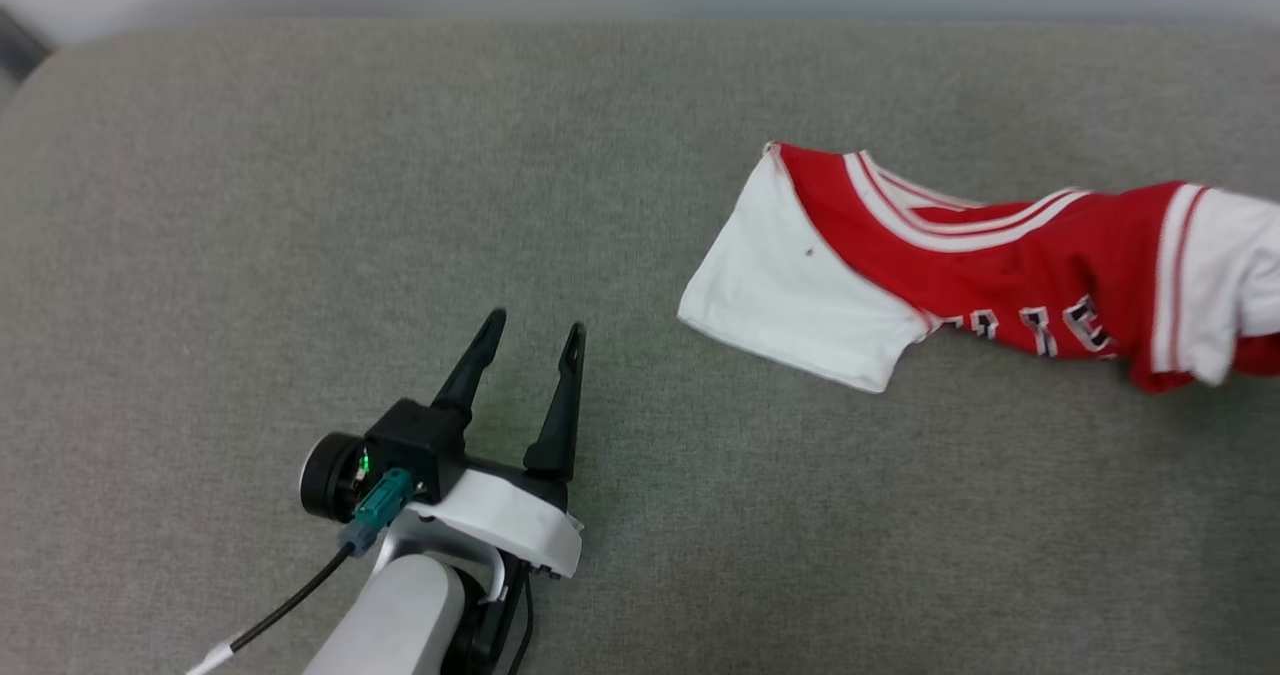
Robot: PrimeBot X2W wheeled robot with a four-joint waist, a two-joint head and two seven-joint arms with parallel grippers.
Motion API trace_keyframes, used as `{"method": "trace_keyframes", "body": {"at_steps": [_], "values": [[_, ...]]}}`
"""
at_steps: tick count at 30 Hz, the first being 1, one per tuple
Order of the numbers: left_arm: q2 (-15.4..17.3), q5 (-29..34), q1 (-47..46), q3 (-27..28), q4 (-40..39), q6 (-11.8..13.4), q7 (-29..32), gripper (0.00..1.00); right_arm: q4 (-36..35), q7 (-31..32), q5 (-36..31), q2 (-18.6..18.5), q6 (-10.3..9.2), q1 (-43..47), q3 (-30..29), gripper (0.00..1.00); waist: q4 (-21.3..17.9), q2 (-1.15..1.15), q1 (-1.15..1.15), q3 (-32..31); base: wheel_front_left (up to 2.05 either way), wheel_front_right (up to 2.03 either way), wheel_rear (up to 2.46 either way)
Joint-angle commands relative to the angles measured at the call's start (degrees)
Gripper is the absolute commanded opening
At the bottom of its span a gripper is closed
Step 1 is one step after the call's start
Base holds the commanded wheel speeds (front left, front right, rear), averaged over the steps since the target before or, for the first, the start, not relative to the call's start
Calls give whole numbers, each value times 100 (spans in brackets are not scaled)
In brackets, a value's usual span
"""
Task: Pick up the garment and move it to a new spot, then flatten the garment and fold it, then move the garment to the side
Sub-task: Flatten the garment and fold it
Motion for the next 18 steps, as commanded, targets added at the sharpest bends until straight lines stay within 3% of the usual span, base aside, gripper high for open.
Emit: {"method": "trace_keyframes", "body": {"at_steps": [1, 4, 5, 6, 7, 12, 18], "values": [[-12, 54, -121, 4, -26, -26, -23, 100, 116, -84, -33, -35, -3, -185, -83, 0, 92, 0, -1, 374, 0, 0, 0], [-16, 86, -258, 17, -35, -57, -32, 100, 562, -424, -181, -99, -3, -450, -392, 0, 134, 0, -1, 625, 0, 0, 0], [-28, 100, -304, 20, -31, -71, -33, 100, 706, -587, -229, -104, -3, -513, -470, 14, 148, 0, -1, 674, 0, 0, 0], [-35, 101, -327, 21, -16, -83, -39, 100, 859, -746, -281, -57, -3, -549, -543, 46, 158, 0, -1, 698, 0, 0, 0], [-37, 97, -340, 29, -1, -83, -43, 100, 995, -903, -363, -36, -3, -553, -581, 100, 167, 0, -1, 712, 0, 0, 0], [-63, 121, -347, 102, 60, -86, -56, 100, 1387, -1900, -584, 72, -4, -436, -643, 100, 159, 0, -1, 579, 0, 0, 0], [-47, 107, -71, 206, 140, -60, -63, 100, 1276, -3233, -972, 228, -3, 105, -563, 100, 49, 0, -1, -9, 0, 0, 0]]}}
